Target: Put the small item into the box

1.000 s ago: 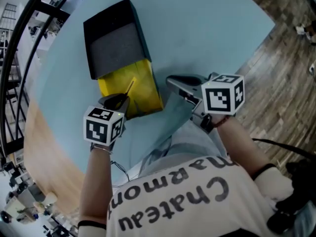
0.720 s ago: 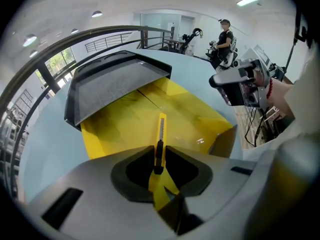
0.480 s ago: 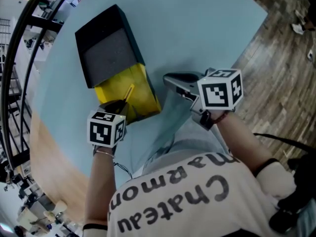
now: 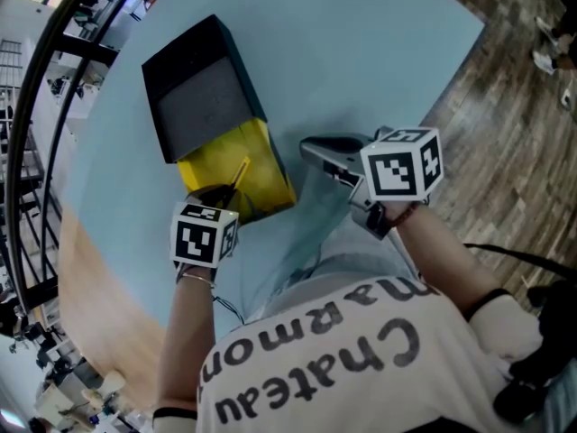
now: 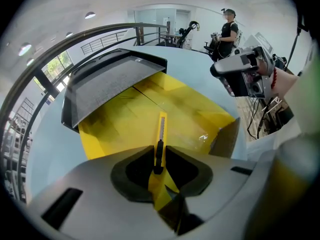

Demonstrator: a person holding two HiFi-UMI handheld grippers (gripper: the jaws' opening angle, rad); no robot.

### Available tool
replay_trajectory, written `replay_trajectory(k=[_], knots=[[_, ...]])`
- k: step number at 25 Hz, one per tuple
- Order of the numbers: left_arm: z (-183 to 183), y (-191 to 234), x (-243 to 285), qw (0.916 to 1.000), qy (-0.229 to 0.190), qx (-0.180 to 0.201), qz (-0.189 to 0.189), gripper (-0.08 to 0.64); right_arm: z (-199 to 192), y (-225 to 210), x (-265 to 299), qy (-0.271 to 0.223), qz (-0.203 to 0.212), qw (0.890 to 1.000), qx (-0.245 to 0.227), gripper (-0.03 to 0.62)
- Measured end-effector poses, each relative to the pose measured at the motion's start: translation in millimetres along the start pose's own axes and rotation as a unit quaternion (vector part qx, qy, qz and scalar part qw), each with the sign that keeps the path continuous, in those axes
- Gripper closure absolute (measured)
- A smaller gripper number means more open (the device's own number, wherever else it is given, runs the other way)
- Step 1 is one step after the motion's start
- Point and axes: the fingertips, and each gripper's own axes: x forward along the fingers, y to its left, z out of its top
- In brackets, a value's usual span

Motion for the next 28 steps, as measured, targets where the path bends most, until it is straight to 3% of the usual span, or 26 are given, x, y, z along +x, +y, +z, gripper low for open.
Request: replay_trajectory(k=[10,16,18,20,24,28], knots=[[8.0,0.4,-5.9,0.9994,-0.033,-0.009,0.002,0.482,-6.2,3.0,-9.8,-0.002,-0.009,1.000,-0.001,0.543],[16.5,3.7,-29.1,0.9886,-0.117,-0.089,-0.031,0.483,3.3,13.8,-23.6,-0.025,-0.022,0.999,-0.016,0.543],[28.3,-4.1,-46.4,0.9792,-0.166,-0.105,-0.050,0.483,10.0,21.5,-30.4,-0.035,-0.025,0.999,-0.025,0.543],[46.5,-19.5,-74.3,0.9644,-0.231,-0.104,-0.074,0.487,13.3,33.0,-37.4,-0.040,-0.030,0.998,-0.036,0.543],[80.4,-48.0,-139.6,0.9262,-0.355,-0.067,-0.108,0.536,19.9,61.4,-48.3,-0.044,-0.048,0.995,-0.080,0.543],[84.9,-60.9,-205.1,0.8881,-0.431,-0.070,-0.143,0.557,23.3,92.5,-59.6,-0.049,-0.087,0.985,-0.141,0.543]])
